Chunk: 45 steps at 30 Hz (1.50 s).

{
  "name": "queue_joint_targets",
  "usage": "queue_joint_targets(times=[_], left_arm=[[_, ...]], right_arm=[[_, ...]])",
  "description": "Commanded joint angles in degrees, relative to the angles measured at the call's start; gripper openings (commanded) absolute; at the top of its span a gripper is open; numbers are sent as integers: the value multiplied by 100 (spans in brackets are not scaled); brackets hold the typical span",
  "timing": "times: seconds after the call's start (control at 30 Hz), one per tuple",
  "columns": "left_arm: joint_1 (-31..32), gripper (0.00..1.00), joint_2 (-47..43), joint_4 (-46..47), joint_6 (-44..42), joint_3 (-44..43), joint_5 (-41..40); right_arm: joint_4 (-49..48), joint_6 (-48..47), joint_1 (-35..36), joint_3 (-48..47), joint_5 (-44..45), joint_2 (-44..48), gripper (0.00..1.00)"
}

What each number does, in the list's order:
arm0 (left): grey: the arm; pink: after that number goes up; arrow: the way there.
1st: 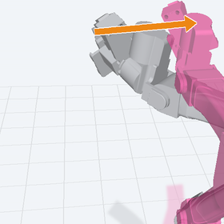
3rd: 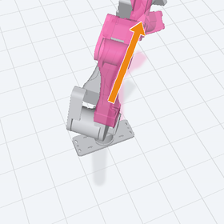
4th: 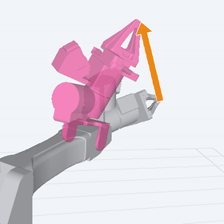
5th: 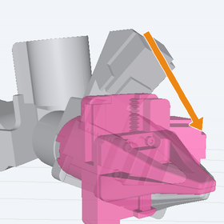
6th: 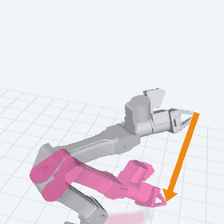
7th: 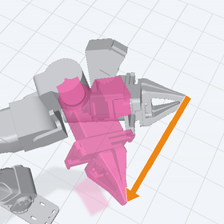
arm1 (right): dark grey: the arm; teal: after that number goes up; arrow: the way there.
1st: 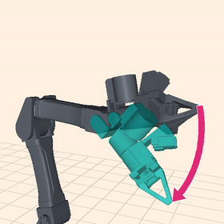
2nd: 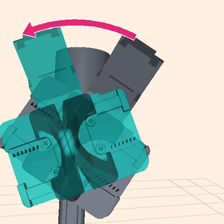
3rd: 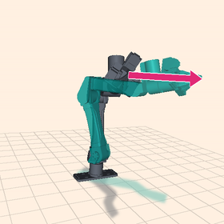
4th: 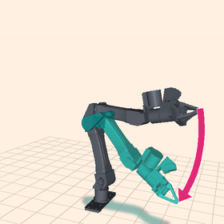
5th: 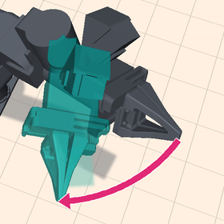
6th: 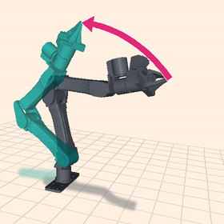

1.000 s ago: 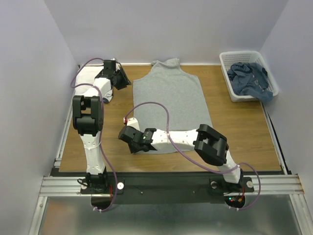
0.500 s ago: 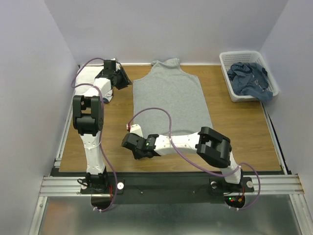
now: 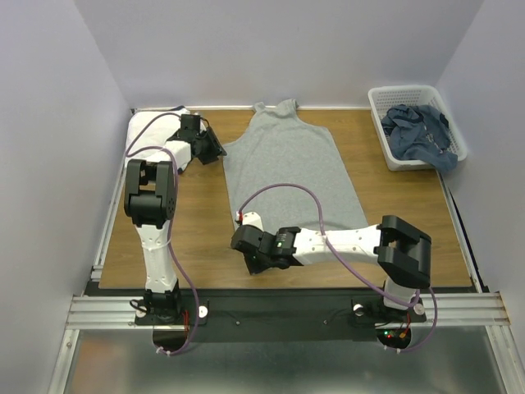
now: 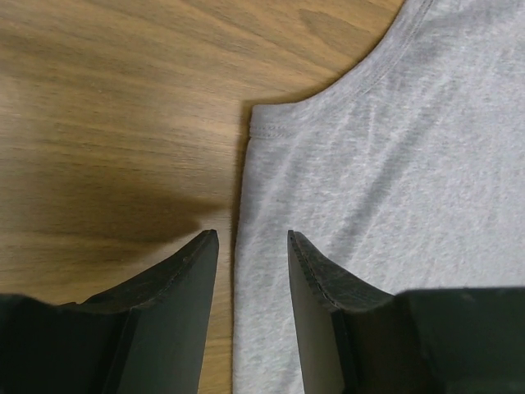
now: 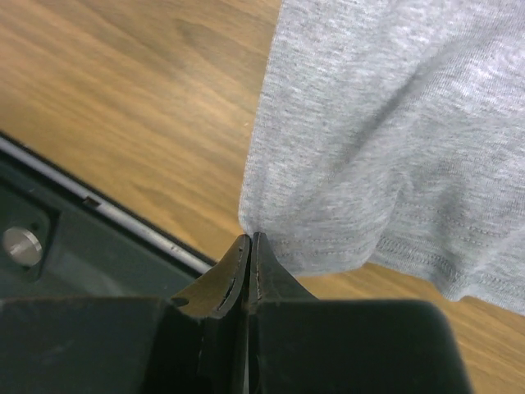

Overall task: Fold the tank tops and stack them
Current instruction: Fold the tank top

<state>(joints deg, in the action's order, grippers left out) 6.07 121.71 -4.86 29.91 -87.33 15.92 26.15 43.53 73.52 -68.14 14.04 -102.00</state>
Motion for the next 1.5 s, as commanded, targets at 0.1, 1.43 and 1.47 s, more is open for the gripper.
queue_joint_targets(times=[0.1,1.43,1.47], left_arm=[[79,51,-183,355,50,5,-133],[344,0,153,-376,-144,-865,-2453],[299,0,90,-323,-117,-847,-2471]], right_arm=[[-163,68,49,160,-288,505,3],[-198,68,49,-637,-1052,137,1],[-216,42,49,-735,-1183,58,0]])
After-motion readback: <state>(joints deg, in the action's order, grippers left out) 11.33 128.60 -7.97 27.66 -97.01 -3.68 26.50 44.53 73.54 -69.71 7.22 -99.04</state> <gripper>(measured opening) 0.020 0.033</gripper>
